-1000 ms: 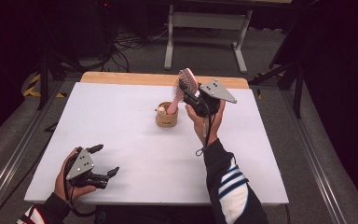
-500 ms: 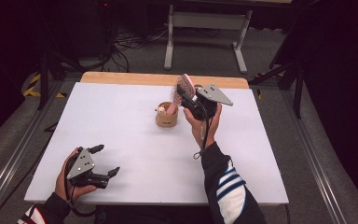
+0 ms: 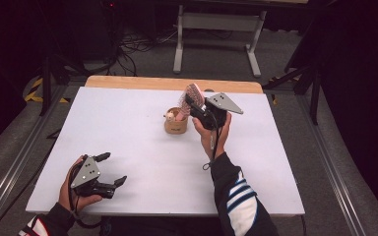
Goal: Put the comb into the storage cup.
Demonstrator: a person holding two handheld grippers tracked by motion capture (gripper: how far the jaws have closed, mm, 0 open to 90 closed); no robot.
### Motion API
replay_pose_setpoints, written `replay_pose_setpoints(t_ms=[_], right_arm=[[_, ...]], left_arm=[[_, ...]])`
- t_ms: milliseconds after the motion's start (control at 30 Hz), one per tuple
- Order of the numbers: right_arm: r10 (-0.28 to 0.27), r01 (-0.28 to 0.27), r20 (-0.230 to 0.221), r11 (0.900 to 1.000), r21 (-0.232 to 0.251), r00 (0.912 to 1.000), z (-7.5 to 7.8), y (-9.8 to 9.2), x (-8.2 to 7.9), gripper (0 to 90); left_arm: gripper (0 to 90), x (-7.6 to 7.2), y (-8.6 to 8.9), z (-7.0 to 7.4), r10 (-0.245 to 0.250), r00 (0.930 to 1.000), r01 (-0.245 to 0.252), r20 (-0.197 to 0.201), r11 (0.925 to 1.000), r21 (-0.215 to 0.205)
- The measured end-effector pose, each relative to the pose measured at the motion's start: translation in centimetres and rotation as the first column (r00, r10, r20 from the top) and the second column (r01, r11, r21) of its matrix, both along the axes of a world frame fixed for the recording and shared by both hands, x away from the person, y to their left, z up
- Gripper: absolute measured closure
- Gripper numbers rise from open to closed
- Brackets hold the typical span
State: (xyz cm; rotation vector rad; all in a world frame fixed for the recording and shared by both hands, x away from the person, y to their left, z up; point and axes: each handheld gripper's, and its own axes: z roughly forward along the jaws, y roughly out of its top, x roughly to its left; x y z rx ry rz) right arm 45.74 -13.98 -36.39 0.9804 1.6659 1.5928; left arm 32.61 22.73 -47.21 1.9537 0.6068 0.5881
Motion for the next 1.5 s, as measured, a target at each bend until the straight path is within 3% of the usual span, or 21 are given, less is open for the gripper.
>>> replay_pose_setpoints(t_ms=[667, 1100, 1500], right_arm=[[0.012, -0.012, -0.019, 1.0, 0.013, 0.9997, -1.4, -0.3, 0.0, 62.3], [-0.012, 0.013, -0.039, 0.999, 0.034, 0.9992, -2.4, -1.0, -0.1, 60.9], [-0.027, 0.026, -0.061, 1.0, -0.01, 0.9977, -3.1, -1.7, -0.1, 56.2]], left_arm=[[7.1, 0.1, -0.1, -0.1, -0.003, 1.0, 0.003, -0.008, 1.0, 0.003], [7.2, 0.1, -0.1, -0.1, -0.005, 1.0, 0.005, -0.009, 1.0, 0.001], [7.5, 0.1, -0.2, -0.1, -0.004, 0.9999, 0.004, -0.011, 1.0, 0.006]])
